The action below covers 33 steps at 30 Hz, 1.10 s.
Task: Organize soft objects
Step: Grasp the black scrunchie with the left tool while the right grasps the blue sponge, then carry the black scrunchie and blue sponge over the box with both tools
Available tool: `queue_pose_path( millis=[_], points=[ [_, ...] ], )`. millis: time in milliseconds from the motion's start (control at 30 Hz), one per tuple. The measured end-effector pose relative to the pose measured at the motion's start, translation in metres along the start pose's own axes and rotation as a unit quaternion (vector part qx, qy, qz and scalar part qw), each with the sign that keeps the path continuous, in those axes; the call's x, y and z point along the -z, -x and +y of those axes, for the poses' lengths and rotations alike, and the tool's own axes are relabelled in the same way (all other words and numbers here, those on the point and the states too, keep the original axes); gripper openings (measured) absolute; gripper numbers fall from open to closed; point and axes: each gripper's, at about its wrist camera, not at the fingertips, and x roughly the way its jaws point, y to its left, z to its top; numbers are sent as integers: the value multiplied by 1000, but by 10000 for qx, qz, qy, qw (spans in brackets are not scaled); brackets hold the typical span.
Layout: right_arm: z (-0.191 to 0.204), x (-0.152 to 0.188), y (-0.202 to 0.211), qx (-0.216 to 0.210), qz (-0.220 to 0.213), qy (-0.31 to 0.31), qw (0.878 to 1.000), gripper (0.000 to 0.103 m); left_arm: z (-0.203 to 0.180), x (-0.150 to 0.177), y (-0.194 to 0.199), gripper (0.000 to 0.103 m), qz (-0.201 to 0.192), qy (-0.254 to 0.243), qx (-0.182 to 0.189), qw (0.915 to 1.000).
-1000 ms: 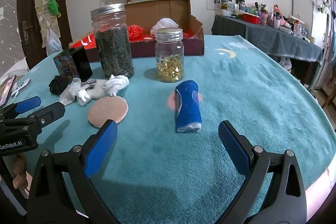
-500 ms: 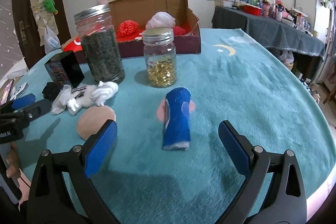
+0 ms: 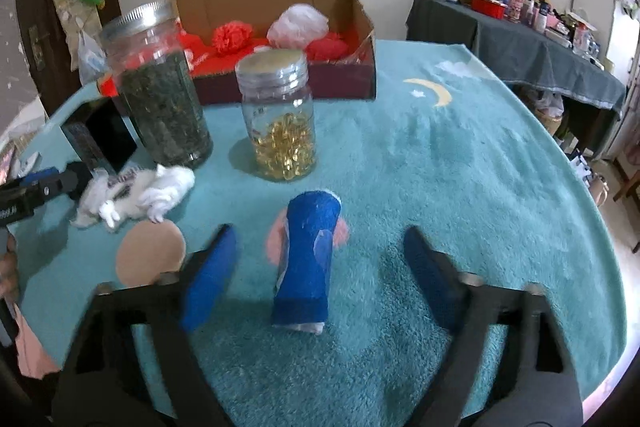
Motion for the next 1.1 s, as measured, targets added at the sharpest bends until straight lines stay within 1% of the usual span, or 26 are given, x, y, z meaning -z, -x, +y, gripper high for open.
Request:
queue_pose_path(
  millis=[33,67,100,133,167,233,333,500,567,733,900,967,1100],
  points=[
    [1,1,-2,24,26,36,10000,50,1,-1,-2,48,34,7,84,10000],
    [3,1,0,53,-44,119,9999,44,1,-1,-2,35,18,1,139,9999],
    [5,2,1,-14,-52,181,9998,26,1,-1,0,32,0,-10,233,9997],
    [6,1,2,-63,-70,196,9998,24,1,-1,1,32,5,-33,259,9997],
    [6,1,3,-98,-90,177,9998,23,0,-1,3,31,-19,-50,234,9997],
    [5,0,7,-345,-99,122,9993,22,-2,0,8,30,-78,-75,260,9996],
    [9,-3,13,-481,-192,133,9986,22,-8,0,16,30,-188,-127,317,9992],
    [16,-11,20,-745,-294,166,9967,22,-33,1,30,30,-306,-480,647,9963],
    [21,-14,20,-840,-306,222,9958,22,-45,1,29,30,-276,-623,863,9939],
    [30,-22,19,-1192,-293,289,9920,22,-68,-5,21,30,-211,-815,1228,9889],
    [39,-28,17,-1453,-297,383,9882,22,-86,-9,13,30,-110,-1016,1412,9847],
    [42,-31,15,-1582,-280,393,9862,22,-89,-11,9,30,-73,-1050,1439,9840],
    [47,-34,13,-1679,-264,471,9843,22,-92,-12,5,30,-16,-1073,1465,9834]
  ],
)
